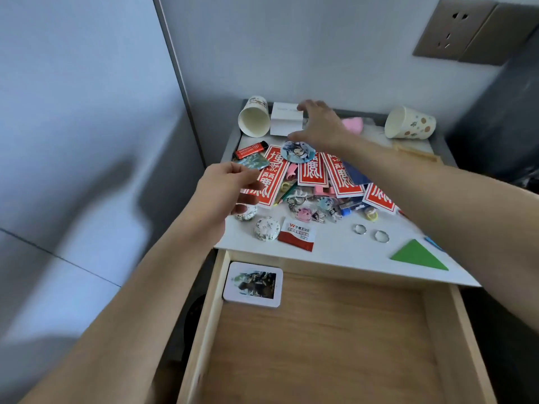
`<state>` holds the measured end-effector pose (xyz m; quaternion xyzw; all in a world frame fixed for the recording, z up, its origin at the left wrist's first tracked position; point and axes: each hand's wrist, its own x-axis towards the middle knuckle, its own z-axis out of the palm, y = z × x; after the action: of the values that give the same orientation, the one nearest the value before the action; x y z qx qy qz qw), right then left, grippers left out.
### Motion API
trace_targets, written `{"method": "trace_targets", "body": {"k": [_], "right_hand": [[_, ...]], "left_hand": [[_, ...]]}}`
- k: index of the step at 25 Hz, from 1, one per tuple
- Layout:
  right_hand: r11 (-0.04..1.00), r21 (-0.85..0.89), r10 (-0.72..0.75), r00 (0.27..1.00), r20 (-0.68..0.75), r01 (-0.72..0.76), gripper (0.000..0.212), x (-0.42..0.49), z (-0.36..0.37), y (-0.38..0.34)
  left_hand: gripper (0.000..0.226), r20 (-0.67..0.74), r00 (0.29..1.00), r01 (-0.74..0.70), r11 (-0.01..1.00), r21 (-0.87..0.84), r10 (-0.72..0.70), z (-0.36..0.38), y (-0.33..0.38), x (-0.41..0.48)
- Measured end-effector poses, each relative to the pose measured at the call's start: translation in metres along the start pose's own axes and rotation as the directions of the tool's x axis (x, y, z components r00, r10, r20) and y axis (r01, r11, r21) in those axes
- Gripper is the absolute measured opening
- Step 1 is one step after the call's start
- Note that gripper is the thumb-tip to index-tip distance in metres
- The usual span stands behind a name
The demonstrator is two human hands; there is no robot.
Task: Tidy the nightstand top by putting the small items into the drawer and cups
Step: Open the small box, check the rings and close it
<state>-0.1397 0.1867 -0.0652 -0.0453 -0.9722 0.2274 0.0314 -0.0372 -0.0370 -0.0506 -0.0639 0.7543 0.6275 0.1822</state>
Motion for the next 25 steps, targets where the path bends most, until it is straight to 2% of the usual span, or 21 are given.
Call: {"method": "trace_targets", "body": {"k": [4,8,12,14,15,18,19,20,22,25], "right_hand": [[0.989,0.100,0.102,0.991,0.088,-0.111,0.094,0.057,0.009,0.001],[0.993,0.070,0.088,0.986,0.142,-0.098,0.093,0.074,0.015,0.010],[0.996,0.072,0.051,0.996,0.072,-0.056,0.085,0.063,0.005,0.006],[0.989,0.132,0.061,0.998,0.007,-0.062,0.080,0.040,-0.012,0.003],[0.981,0.184,0.060,0.998,-0.009,-0.058,0.078,0.020,-0.024,0.000],[0.923,0.383,0.029,0.999,0.014,-0.032,0.060,-0.076,-0.052,-0.007],[0.886,0.462,0.017,0.999,0.036,-0.032,0.050,-0.114,-0.055,-0.007],[0.852,0.522,-0.002,0.997,0.075,-0.038,0.047,-0.148,-0.052,-0.005],[0.806,0.587,-0.013,0.989,0.145,-0.075,0.054,-0.200,-0.047,0.006],[0.766,0.636,-0.025,0.986,0.164,-0.087,0.067,-0.227,-0.041,0.025]], "left_hand": [[0.010,0.023,0.999,0.030,0.998,-0.064,-0.029,0.004,0.004,0.005],[0.009,0.034,0.999,0.033,0.997,-0.075,-0.030,0.004,0.009,0.006],[0.009,-0.006,1.000,0.022,0.996,-0.084,-0.023,0.001,0.009,0.005],[0.011,-0.015,1.000,-0.024,0.999,-0.043,0.023,0.003,0.010,0.004],[0.021,0.001,0.998,-0.065,0.998,-0.017,0.065,0.006,0.009,0.003],[0.075,0.144,0.981,-0.131,0.991,-0.005,0.130,0.023,0.008,-0.011],[0.090,0.203,0.971,-0.125,0.991,-0.035,0.130,0.030,0.005,-0.017],[0.095,0.267,0.955,-0.113,0.991,-0.077,0.130,0.038,0.002,-0.022],[0.081,0.378,0.914,-0.116,0.988,-0.099,0.145,0.053,-0.004,-0.035],[0.064,0.403,0.897,-0.181,0.983,-0.041,0.182,0.066,-0.018,-0.045]]}}
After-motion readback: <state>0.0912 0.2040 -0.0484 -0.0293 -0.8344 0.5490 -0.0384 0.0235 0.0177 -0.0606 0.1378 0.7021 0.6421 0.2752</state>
